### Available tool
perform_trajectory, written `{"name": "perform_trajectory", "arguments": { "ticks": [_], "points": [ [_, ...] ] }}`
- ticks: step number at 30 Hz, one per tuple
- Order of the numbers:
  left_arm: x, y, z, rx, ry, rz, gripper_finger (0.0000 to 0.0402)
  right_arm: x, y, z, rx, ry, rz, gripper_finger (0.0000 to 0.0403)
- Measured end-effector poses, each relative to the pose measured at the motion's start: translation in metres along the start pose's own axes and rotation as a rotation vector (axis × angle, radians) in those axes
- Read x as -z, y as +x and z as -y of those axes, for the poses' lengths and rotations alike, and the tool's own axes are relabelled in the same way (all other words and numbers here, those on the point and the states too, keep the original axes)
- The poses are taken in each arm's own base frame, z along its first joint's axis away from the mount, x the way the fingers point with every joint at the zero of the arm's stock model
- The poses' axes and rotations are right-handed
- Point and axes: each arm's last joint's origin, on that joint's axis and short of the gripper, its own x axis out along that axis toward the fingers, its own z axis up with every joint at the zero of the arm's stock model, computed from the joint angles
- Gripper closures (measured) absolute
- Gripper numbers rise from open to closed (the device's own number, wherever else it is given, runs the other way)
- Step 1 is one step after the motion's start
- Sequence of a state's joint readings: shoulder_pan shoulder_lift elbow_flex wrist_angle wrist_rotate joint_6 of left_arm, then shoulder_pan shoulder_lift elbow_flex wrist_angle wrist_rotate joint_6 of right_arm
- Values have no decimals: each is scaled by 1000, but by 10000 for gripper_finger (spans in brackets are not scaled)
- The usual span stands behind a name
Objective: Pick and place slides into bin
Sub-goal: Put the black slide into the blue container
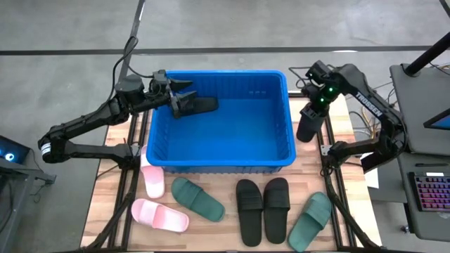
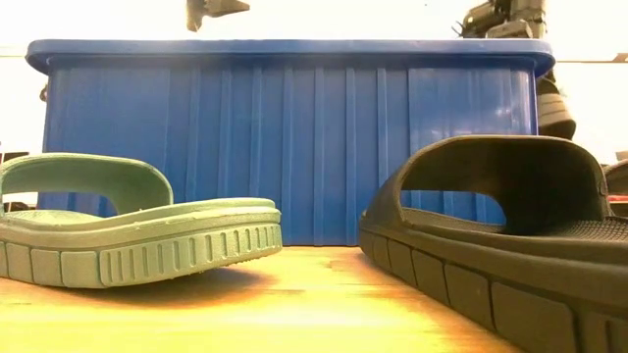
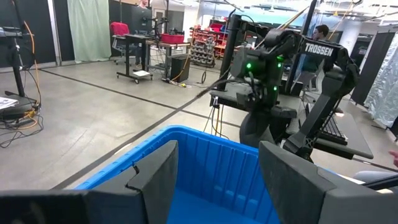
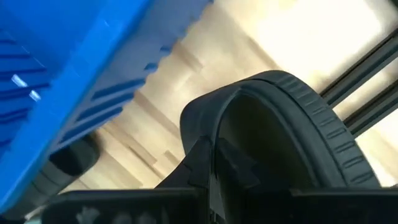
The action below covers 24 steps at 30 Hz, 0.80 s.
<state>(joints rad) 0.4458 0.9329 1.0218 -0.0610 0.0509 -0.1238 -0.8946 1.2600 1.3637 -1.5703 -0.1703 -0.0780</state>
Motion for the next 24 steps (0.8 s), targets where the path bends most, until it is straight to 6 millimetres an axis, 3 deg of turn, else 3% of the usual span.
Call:
{"name": "perform_trajectory", "arguments": {
  "ticks": [24],
  "points": [
    [0, 0, 0, -5, -2, 1, 193, 3, -90, -10, 227, 23, 355, 395]
  ]
}}
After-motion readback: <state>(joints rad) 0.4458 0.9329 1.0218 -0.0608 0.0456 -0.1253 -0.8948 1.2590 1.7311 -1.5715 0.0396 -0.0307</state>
